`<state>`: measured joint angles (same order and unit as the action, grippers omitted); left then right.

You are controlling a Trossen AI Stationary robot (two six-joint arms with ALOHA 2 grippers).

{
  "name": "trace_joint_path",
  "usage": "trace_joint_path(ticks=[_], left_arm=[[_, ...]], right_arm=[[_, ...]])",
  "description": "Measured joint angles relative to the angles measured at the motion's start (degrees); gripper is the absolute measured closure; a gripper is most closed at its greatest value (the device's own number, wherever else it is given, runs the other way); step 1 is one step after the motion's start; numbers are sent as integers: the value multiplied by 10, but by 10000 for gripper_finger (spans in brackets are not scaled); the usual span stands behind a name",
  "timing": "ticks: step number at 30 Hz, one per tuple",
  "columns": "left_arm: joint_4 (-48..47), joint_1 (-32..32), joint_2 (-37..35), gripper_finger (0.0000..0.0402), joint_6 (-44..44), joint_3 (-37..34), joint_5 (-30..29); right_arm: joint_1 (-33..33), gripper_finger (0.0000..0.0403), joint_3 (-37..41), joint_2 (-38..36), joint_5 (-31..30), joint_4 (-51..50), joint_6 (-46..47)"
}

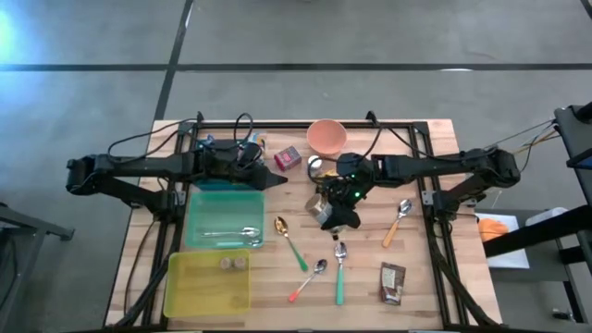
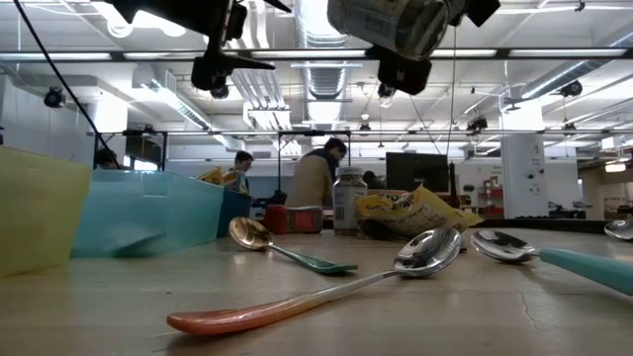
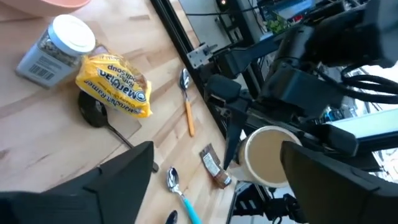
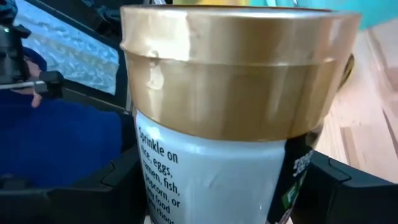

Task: Pick & Place Food Item
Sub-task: Put the golden seasoning bottle into the yellow bin

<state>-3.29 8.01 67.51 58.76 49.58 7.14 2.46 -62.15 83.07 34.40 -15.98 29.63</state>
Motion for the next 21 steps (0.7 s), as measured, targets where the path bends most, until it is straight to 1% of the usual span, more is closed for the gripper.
trace_joint_path(ticks=[5,10,12,17,21], left_arm=[[2,0,0,72,-1,0,22],[4,-8,0,78,15,0,86],[4,-13,0,78,13,0,99],[4,-21,0,78,11,0,101],[2,-22,0,78,1,-1,106]], right_arm=[[-4,133,-42,31,1,2,0],[-4,133,-89,78,3,-10,0],[-4,133,-110,99,5,-21,0],[-4,133,-159,150,32,-39,-2],[-4,133,-187,170,36,-47,-2]])
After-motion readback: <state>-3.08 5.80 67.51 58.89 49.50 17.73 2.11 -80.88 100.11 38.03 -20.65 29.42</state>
